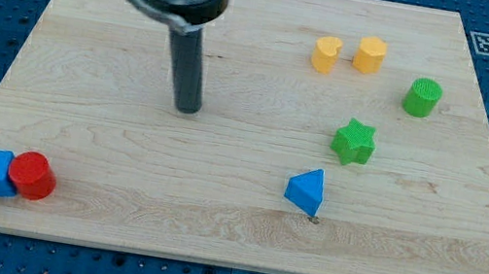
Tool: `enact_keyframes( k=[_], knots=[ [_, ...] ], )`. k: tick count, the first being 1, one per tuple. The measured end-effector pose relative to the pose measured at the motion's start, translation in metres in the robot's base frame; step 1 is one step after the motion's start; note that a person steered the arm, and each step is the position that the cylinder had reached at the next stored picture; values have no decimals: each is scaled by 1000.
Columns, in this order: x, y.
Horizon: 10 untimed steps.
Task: Place the yellow close to the yellow hexagon
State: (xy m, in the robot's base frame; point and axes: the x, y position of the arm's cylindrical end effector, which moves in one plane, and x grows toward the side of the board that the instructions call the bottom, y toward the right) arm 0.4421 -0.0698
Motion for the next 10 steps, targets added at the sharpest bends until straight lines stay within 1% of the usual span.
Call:
enact_keyframes(
  k=[3,5,6,10],
  knots=[
    [-84,49],
    [-93,104],
    [-104,124],
    [-177,173]
  ],
)
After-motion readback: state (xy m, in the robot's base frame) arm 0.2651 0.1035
